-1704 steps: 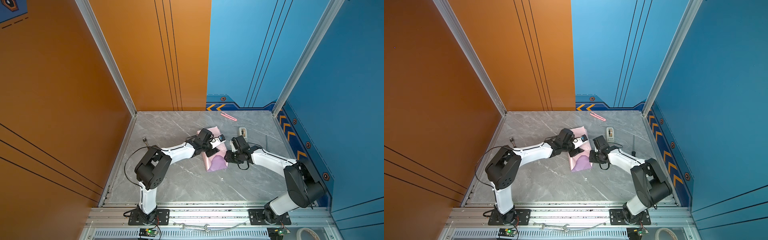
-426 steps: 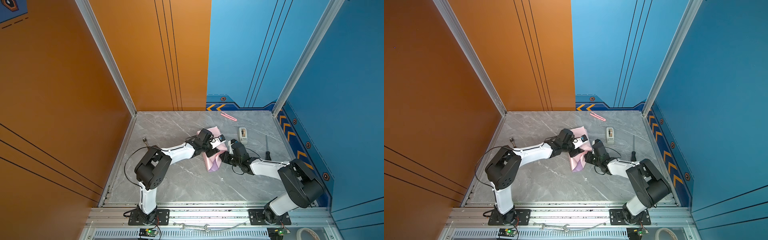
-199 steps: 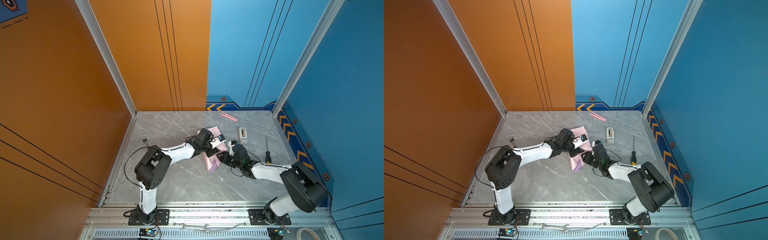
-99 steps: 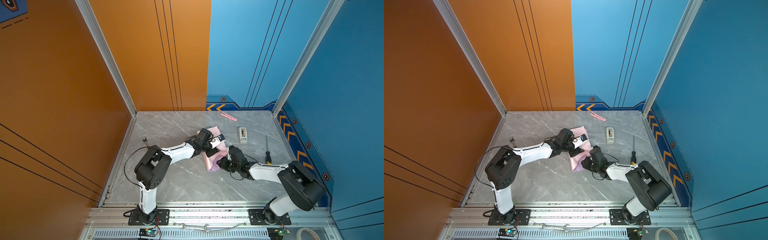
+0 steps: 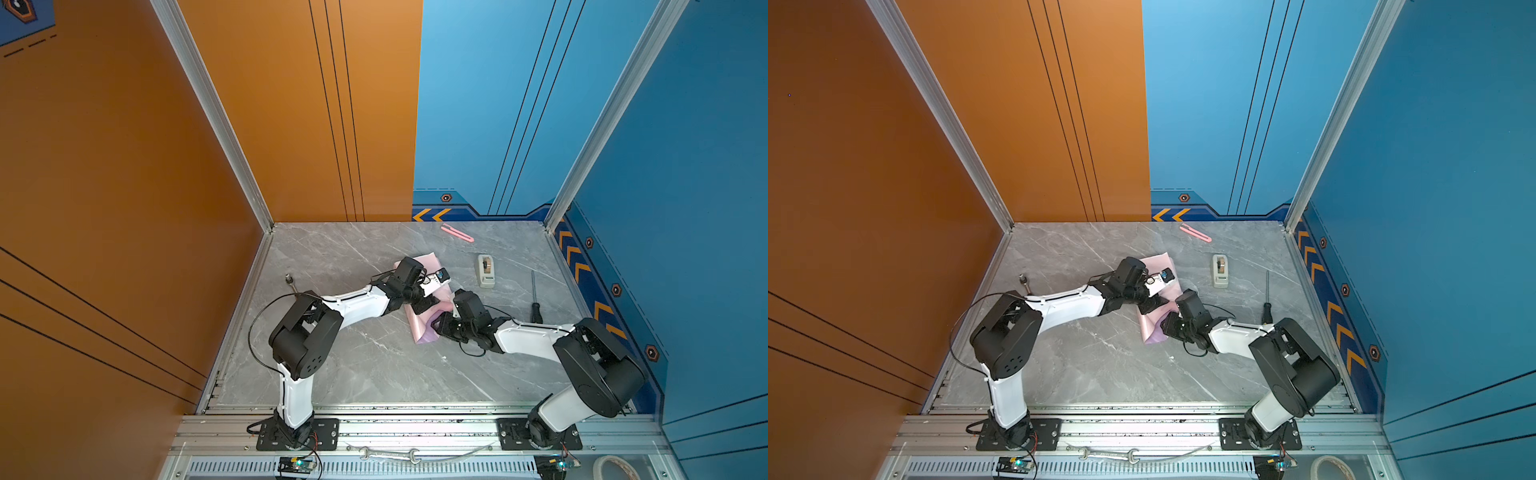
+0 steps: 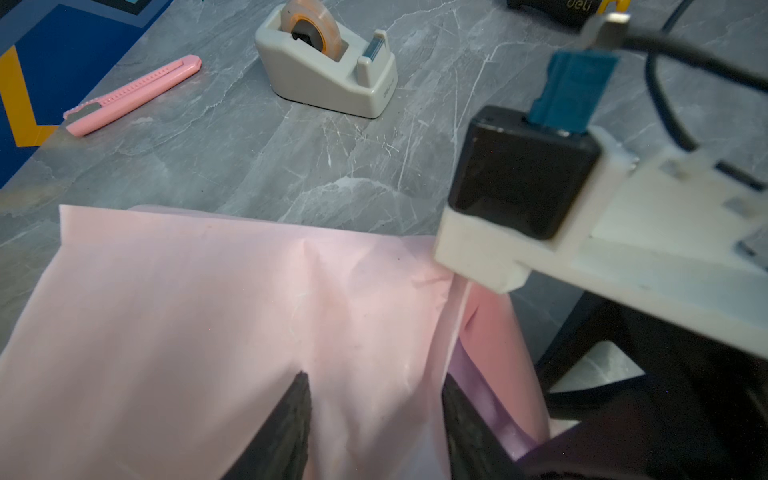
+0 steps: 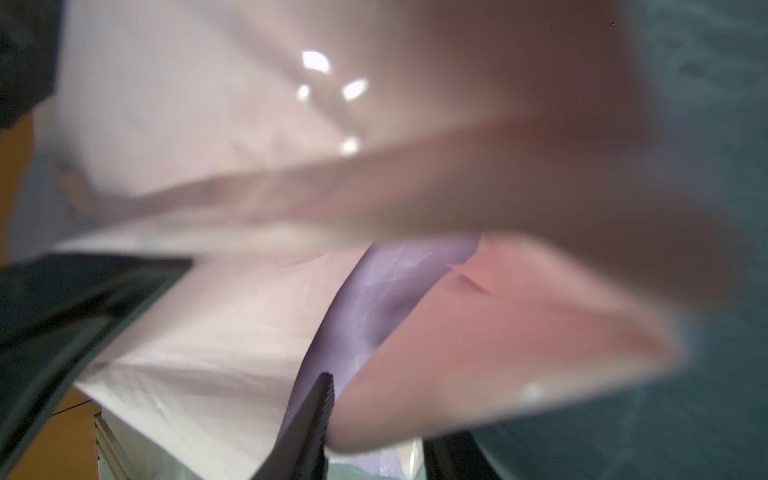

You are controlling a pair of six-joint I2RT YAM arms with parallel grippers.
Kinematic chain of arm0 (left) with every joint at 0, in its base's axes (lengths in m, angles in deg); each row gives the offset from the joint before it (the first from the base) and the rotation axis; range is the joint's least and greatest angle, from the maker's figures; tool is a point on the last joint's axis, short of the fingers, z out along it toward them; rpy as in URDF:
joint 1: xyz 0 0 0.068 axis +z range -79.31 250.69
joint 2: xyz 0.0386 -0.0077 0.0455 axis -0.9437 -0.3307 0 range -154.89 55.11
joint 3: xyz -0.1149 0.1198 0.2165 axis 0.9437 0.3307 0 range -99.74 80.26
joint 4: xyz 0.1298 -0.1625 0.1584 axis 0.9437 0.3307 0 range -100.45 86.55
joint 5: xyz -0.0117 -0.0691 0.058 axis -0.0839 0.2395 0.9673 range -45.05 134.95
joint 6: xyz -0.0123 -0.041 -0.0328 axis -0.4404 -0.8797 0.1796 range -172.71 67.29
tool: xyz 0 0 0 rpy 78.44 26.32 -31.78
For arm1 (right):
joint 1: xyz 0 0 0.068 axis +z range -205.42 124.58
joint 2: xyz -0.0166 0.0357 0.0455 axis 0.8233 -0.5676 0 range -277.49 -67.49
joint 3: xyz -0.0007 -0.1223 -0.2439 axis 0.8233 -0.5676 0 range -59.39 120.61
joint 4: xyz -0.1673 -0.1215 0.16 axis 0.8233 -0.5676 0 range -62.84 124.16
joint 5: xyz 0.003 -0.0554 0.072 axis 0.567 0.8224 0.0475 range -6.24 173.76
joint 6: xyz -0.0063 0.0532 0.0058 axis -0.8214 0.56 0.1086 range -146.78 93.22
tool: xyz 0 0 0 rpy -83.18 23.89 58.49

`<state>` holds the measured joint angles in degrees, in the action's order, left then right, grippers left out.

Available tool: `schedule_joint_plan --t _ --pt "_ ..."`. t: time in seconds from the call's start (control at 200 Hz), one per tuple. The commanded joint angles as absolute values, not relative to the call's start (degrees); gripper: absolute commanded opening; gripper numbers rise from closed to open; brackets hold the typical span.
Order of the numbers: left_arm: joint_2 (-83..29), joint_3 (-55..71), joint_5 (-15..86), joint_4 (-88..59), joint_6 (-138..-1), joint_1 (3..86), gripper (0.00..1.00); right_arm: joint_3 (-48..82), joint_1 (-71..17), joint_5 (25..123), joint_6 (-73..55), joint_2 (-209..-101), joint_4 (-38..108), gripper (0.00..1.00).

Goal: Wrap the gift box in paper

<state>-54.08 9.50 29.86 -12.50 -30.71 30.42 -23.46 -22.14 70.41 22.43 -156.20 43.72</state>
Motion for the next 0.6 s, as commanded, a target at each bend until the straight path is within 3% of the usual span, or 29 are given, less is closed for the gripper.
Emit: schedule_joint_plan --t 0.0,0.36,0.596 --pt "-54.4 11.1 28.2 -9.0 -31.7 30.7 0.49 -24.4 -23.6 70.4 21.1 -152.7 44.4 0.43" --pt "-54.4 11.1 28.2 -9.0 -31.7 30.8 0.49 -31.8 -31.2 62.9 25.6 -147.6 56.1 0.45" --pt "-54.6 11.0 28.1 -9.0 -31.7 30.6 0.49 -34.2 -33.2 61.8 26.9 -146.7 58.6 0.3"
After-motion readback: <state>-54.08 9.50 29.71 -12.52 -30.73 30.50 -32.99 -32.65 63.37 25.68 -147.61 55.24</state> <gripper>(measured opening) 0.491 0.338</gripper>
